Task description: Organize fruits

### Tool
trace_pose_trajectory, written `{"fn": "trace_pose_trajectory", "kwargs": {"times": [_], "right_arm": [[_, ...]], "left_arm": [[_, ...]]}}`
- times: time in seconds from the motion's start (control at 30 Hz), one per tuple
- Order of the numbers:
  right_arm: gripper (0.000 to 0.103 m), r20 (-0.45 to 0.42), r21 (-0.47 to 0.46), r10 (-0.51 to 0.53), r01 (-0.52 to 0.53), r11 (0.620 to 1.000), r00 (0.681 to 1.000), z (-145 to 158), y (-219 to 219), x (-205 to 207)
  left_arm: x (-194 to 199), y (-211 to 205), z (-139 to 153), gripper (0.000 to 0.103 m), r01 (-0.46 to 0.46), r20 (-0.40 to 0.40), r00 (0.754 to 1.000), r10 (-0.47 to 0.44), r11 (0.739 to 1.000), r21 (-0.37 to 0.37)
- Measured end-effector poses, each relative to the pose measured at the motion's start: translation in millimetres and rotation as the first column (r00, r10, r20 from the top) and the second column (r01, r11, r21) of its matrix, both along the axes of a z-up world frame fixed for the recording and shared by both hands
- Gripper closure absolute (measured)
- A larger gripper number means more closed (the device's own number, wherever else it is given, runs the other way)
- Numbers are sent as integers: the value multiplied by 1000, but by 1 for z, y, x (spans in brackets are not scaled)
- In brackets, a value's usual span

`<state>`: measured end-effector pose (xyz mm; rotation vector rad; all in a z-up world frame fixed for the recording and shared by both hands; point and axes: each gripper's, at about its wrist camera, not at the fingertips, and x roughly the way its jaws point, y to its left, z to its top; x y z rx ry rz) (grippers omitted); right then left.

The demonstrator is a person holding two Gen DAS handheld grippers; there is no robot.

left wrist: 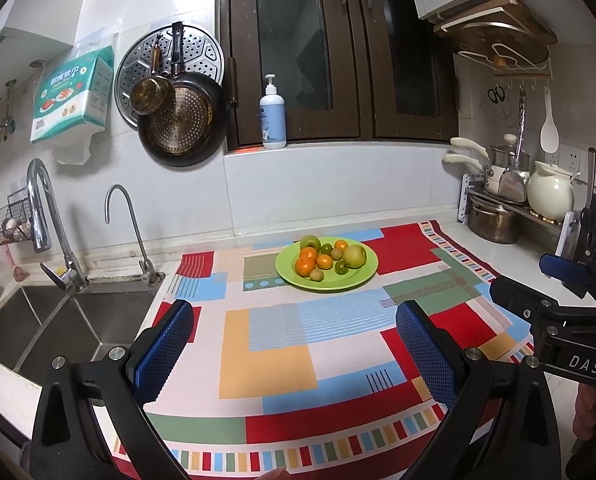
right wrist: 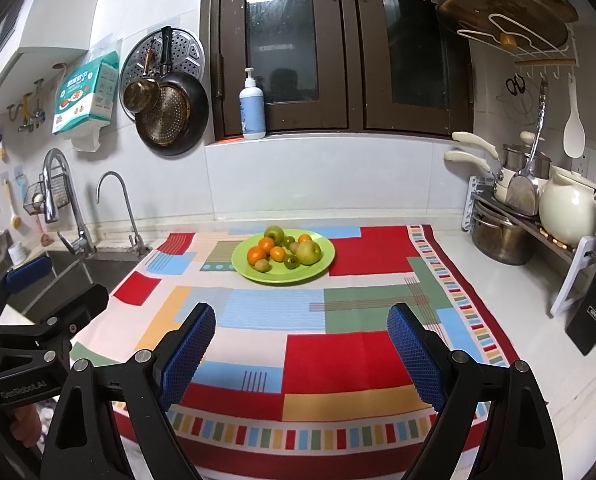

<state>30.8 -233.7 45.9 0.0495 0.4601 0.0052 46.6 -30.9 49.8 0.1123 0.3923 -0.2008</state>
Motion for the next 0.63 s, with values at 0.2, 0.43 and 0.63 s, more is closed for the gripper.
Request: {"fn": "trace_pose_trajectory", "kwargs": {"times": [0.2,0.43,0.63], "right_arm": [[14,5,12,-10,10,1000,1000,2,2,4],[14,-13,19,-9,9,1000,1000,-1,5,11],[14,-14,15,-7,7,1000,1000,-3,8,13]], "left_arm": [[7,2,2,0,4,-1,1000,-4,1000,8],[11,7,-2,0,4,-17,1000,-4,1000,15],[12,9,-4,0,7,-24,1000,-6,1000,11]]}}
